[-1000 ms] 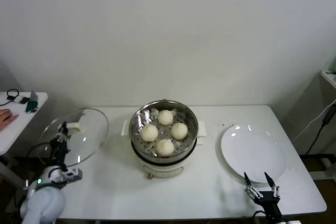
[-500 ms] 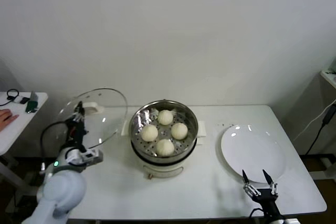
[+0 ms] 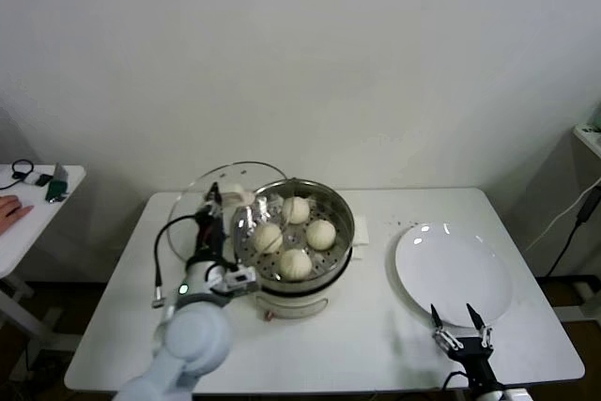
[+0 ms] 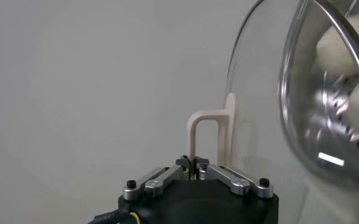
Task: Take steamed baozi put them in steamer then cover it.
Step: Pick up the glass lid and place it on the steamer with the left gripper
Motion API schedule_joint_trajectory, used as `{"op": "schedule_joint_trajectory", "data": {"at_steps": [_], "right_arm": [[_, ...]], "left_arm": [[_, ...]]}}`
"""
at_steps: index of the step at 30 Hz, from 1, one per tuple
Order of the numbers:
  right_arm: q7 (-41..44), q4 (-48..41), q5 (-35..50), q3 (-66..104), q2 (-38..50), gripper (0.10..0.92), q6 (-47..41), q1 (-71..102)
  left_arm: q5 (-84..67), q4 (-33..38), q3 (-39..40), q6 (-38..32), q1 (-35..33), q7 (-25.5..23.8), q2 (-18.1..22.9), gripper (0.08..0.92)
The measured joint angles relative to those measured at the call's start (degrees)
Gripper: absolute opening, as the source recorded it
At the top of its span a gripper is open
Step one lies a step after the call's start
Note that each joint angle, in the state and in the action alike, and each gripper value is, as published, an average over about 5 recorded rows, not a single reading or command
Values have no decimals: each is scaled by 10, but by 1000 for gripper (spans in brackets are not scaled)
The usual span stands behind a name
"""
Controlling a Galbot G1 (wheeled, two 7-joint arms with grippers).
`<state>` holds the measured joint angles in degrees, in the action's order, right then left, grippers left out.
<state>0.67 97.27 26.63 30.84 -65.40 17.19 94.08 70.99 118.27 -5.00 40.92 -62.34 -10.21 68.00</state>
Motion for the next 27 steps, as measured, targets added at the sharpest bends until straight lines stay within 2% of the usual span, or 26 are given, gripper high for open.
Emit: {"op": "schedule_joint_trajectory", "data": {"at_steps": [15,27], "right_arm": [[-1,-23,12,2,11,823,9,-12],[-2,-34,24,1,14,823,14,-15]], "left_arm": [[94,-80,123,13,55,-20,126,135],[149,-138,135,13,53,-23,161,135]]}}
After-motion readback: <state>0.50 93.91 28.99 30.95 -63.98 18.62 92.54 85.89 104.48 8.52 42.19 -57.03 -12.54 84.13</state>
